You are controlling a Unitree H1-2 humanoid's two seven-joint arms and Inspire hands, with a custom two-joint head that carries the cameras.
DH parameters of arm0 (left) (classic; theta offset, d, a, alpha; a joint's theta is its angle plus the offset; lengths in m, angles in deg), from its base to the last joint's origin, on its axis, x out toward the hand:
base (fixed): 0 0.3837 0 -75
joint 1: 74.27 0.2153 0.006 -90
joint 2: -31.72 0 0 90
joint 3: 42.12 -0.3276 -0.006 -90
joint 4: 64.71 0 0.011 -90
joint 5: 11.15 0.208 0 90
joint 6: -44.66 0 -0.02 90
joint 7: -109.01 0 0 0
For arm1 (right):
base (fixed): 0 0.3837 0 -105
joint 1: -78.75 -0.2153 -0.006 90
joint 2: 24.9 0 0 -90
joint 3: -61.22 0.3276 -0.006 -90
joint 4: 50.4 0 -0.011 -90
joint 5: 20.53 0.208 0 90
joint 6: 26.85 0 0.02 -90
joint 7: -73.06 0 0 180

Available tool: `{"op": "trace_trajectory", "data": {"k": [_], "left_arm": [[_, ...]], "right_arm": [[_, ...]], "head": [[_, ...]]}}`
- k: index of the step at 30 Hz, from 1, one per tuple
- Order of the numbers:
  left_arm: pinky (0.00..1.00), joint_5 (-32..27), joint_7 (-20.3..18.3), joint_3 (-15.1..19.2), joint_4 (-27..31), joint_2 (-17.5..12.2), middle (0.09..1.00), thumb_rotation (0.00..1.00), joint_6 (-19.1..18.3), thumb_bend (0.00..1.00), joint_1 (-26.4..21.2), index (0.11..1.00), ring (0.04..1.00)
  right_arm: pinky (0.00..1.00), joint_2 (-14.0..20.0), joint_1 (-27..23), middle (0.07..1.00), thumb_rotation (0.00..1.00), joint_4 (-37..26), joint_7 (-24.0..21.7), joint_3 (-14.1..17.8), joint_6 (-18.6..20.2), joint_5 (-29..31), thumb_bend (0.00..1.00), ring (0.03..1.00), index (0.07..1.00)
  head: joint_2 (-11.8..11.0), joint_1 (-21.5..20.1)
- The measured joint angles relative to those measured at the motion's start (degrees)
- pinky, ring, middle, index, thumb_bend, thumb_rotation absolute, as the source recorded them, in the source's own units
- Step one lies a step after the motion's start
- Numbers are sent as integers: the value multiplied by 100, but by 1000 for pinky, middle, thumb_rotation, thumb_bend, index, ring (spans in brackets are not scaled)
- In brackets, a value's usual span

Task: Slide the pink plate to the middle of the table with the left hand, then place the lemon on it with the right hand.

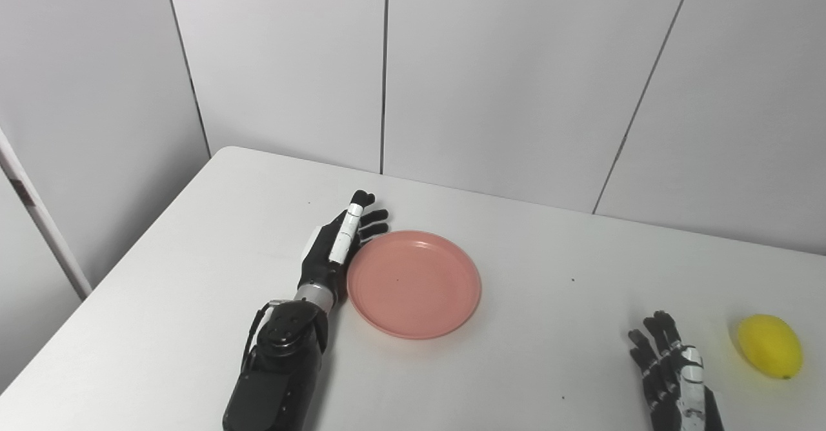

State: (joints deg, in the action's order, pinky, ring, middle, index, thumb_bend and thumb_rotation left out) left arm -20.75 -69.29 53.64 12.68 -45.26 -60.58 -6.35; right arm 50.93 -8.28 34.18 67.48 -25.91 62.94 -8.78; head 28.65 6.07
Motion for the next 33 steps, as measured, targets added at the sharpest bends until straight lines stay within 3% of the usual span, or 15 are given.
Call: {"op": "trace_trajectory", "data": {"k": [7,14,23,33], "left_arm": [[742,20,9,-120,7,231,766,848,-33,763,-13,808,775],[756,86,-25,-240,22,263,781,882,-37,767,-5,834,787],[804,164,23,-273,144,428,813,893,-50,779,90,992,822],[849,267,58,-292,189,542,869,900,-50,812,125,1000,845]], "right_arm": [[944,-36,7,942,1000,-21,-1,-4,1,6,624,913,927],[935,-95,33,936,1000,-56,58,-36,3,-23,614,908,921],[933,-169,51,930,1000,-86,194,-103,34,-140,646,902,915],[937,-222,50,928,1000,-93,242,-128,36,-185,649,901,906]], "head": [[9,-44],[35,-149],[53,-237],[79,-334]]}}
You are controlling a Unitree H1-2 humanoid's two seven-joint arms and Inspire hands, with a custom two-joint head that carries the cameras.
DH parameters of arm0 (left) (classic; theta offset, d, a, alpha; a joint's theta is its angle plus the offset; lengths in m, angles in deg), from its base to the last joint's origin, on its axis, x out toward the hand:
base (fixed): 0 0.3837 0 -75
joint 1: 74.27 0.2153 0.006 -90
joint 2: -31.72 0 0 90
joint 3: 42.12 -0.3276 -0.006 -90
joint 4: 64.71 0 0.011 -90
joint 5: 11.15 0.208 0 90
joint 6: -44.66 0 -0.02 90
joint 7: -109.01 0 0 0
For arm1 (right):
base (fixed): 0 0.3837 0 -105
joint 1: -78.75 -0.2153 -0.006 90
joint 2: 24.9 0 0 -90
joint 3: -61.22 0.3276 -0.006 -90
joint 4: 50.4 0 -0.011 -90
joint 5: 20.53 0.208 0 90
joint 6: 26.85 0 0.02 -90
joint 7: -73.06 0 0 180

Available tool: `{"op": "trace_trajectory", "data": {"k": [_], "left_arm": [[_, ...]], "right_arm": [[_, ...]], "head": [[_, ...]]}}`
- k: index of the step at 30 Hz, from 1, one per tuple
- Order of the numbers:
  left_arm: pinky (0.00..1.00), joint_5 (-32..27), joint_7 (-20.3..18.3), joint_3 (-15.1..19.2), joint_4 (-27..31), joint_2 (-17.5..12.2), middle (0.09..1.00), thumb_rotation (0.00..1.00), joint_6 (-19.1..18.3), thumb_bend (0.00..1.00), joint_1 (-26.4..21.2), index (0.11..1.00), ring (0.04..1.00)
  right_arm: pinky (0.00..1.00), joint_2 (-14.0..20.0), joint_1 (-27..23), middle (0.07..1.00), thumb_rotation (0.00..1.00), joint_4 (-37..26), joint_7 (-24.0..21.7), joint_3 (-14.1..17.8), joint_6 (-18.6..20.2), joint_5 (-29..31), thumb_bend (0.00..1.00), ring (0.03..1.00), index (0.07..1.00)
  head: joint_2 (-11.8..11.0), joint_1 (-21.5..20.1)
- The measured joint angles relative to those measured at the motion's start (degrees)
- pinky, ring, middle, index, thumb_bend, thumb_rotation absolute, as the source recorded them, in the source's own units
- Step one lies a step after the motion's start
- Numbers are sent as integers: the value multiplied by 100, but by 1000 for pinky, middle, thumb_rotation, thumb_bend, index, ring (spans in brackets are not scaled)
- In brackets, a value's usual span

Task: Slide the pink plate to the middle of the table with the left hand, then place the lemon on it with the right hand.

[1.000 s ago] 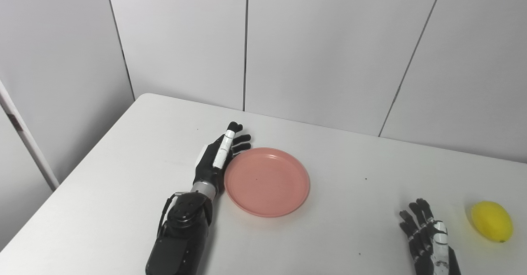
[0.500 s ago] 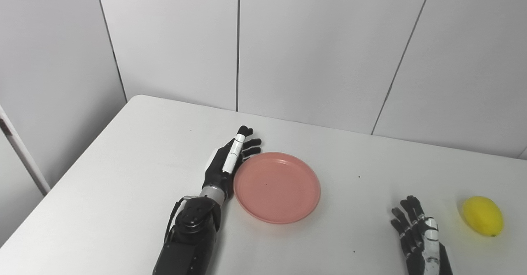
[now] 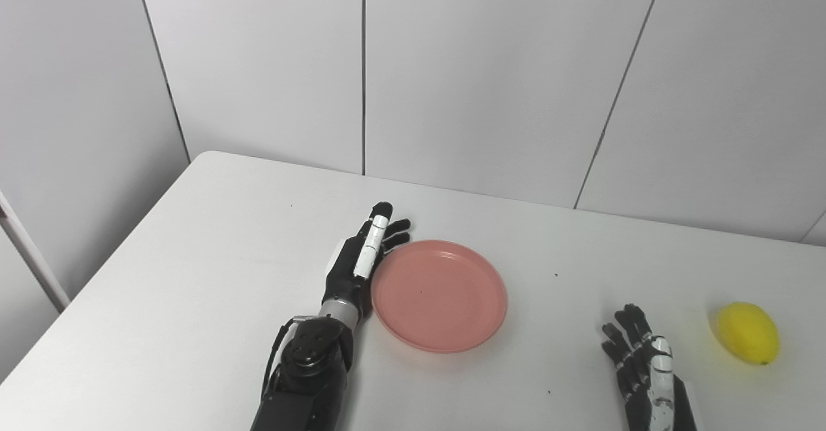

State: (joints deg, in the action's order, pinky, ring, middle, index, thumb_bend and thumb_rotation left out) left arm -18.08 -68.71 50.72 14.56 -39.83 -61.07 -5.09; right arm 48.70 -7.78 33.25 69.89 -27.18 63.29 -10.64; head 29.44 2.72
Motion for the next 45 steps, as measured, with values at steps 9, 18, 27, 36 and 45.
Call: {"op": "trace_trajectory", "data": {"k": [9,18,27,36,45], "left_arm": [[932,-32,-53,-5,109,7,918,895,2,804,80,1000,894],[927,-30,-81,-54,171,6,924,890,2,774,129,1000,903],[917,-101,-143,-16,208,46,920,853,3,738,164,1000,899],[921,-156,-190,11,213,66,928,888,3,722,169,1000,909],[945,-233,-287,84,183,35,940,854,3,732,168,1000,921]], "right_arm": [[931,-95,-14,918,1000,11,15,-38,-1,-4,630,887,896],[927,-227,-16,919,1000,13,136,-110,0,-58,641,897,891],[941,-305,-24,930,996,12,187,-193,0,-186,657,907,901],[936,-406,-53,924,979,44,215,-241,0,-197,668,906,900],[873,-441,-70,907,996,88,322,-304,-9,-486,660,869,899]], "head": [[35,-360],[88,-668],[114,-976],[141,-1160],[149,-1266]]}}
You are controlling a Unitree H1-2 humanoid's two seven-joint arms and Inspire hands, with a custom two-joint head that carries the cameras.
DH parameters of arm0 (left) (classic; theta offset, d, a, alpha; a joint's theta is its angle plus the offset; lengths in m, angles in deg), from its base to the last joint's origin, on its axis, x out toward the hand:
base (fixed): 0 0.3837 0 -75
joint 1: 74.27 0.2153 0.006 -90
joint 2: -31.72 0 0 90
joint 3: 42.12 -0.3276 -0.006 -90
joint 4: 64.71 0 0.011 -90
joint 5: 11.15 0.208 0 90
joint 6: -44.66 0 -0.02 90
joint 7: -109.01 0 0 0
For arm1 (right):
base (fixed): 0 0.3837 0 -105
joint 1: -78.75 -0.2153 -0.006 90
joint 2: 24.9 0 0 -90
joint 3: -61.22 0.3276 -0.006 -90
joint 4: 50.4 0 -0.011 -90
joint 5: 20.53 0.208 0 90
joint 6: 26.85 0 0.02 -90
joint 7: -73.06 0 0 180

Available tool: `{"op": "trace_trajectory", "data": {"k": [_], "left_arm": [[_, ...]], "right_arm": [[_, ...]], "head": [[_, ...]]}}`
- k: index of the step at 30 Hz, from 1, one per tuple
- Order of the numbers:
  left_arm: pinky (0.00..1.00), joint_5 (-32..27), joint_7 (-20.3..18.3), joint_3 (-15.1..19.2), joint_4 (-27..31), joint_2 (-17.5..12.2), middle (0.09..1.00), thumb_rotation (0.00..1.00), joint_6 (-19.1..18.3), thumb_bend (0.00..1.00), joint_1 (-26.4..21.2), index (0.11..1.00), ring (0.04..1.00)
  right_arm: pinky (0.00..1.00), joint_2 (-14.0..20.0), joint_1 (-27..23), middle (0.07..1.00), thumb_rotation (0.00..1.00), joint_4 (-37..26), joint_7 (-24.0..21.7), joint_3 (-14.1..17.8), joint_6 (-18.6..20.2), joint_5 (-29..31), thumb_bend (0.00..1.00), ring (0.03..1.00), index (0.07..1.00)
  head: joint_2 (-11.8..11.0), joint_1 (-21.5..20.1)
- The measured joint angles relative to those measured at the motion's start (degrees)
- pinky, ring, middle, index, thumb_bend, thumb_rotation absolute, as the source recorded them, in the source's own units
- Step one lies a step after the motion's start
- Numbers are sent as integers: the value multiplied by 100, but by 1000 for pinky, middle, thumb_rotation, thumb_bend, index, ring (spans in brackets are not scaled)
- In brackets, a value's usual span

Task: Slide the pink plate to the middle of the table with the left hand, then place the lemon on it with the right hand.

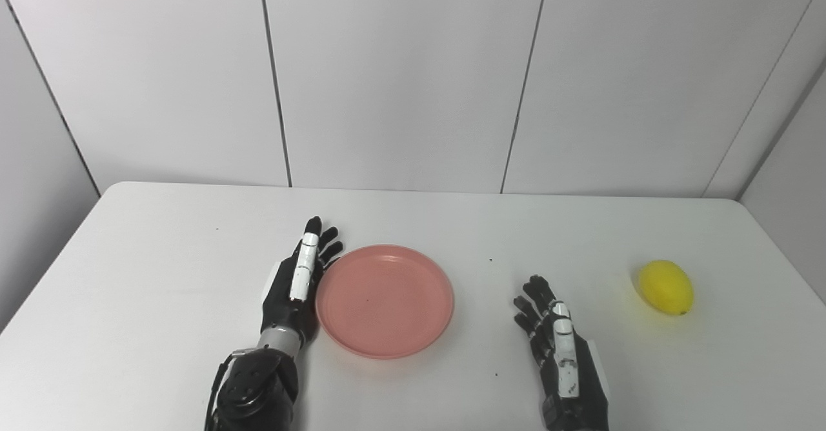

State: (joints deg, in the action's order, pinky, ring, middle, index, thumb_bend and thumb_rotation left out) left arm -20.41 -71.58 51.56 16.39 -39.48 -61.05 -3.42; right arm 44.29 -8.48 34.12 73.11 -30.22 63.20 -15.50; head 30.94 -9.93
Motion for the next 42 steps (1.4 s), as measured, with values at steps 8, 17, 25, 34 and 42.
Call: {"op": "trace_trajectory", "data": {"k": [8,17,25,34,42], "left_arm": [[952,-49,-90,55,-92,-85,930,841,1,733,-49,1000,912],[941,-51,-225,83,-270,-180,931,853,71,746,-156,1000,908],[947,-49,-244,84,-395,-237,936,853,123,753,-233,1000,920],[933,-105,-291,125,-458,-272,937,884,162,721,-283,1000,916],[936,-73,-289,119,-472,-280,928,891,169,696,-296,1000,907]], "right_arm": [[789,86,-32,863,983,86,476,-275,-585,-1318,593,821,871],[733,189,-229,802,939,236,1383,-424,-1074,-2990,686,779,807],[712,196,-258,816,933,185,1672,-401,-1024,-3404,693,775,818],[654,1035,-468,787,897,59,1809,52,-839,-4215,766,734,805],[592,1412,-786,776,870,-213,1618,146,-460,-4657,829,705,763]], "head": [[-9,-351],[-79,-764],[-167,-932],[-211,-1046],[-229,-1072]]}}
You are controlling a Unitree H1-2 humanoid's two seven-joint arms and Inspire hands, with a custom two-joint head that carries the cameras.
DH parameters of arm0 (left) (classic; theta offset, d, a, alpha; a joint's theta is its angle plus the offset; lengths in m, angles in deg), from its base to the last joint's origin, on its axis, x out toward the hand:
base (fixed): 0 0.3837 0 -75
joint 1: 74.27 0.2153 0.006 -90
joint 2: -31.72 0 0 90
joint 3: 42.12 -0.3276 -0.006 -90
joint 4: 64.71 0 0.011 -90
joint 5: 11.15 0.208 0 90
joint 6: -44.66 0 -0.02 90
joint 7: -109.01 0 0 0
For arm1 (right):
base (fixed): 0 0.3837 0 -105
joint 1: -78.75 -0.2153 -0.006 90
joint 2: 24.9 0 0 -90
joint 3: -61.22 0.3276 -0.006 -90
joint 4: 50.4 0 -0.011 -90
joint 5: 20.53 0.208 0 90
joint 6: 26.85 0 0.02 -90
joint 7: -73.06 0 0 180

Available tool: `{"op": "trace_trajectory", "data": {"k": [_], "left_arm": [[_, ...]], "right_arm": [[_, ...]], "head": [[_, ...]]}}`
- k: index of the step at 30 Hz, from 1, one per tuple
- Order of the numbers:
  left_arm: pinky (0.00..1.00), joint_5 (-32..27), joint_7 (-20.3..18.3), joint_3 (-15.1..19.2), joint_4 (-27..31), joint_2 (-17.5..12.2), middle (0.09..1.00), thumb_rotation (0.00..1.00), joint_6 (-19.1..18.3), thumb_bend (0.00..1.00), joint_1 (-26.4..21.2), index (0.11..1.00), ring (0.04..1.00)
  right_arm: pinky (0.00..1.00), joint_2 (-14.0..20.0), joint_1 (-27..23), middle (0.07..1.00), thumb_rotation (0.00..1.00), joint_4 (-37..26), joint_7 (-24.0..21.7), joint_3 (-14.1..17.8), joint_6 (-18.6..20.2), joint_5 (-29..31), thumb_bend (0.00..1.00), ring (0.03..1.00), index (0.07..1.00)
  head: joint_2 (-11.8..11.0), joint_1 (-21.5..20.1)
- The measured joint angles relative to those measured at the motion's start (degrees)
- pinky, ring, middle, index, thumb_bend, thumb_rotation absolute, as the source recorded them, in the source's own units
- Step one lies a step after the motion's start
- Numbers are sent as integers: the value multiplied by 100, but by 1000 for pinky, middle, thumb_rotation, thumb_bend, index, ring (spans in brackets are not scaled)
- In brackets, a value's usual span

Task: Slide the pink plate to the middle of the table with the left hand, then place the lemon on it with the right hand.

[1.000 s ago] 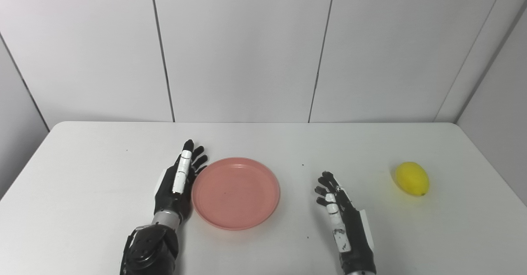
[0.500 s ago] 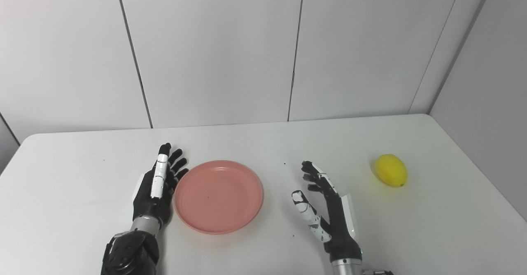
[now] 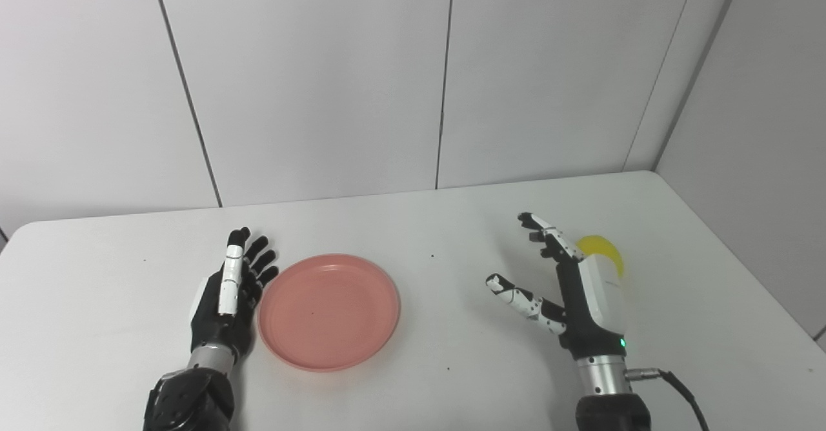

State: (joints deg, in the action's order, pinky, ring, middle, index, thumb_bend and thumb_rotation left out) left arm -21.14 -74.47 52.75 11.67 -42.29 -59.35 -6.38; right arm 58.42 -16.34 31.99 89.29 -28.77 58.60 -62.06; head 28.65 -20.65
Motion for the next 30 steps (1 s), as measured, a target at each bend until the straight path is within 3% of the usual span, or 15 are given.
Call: {"op": "trace_trajectory", "data": {"k": [10,12,16,30], "left_arm": [[958,3,-16,1,-110,-40,930,898,40,728,-65,1000,914],[974,12,-16,3,-130,-55,930,895,68,729,-74,1000,916],[978,11,-18,0,-131,-52,934,892,74,722,-79,1000,922],[954,27,-43,6,-149,-71,934,901,78,720,-91,1000,918]], "right_arm": [[593,654,-348,739,754,-11,-176,14,130,-340,837,697,703],[619,810,-452,733,772,98,-164,14,130,-458,841,703,709],[789,1098,-542,749,840,286,-156,-11,129,-628,853,762,736],[916,1580,-590,783,876,478,-327,-75,232,-1210,880,826,724]], "head": [[-18,-62],[-26,-62],[-26,-62],[-35,-70]]}}
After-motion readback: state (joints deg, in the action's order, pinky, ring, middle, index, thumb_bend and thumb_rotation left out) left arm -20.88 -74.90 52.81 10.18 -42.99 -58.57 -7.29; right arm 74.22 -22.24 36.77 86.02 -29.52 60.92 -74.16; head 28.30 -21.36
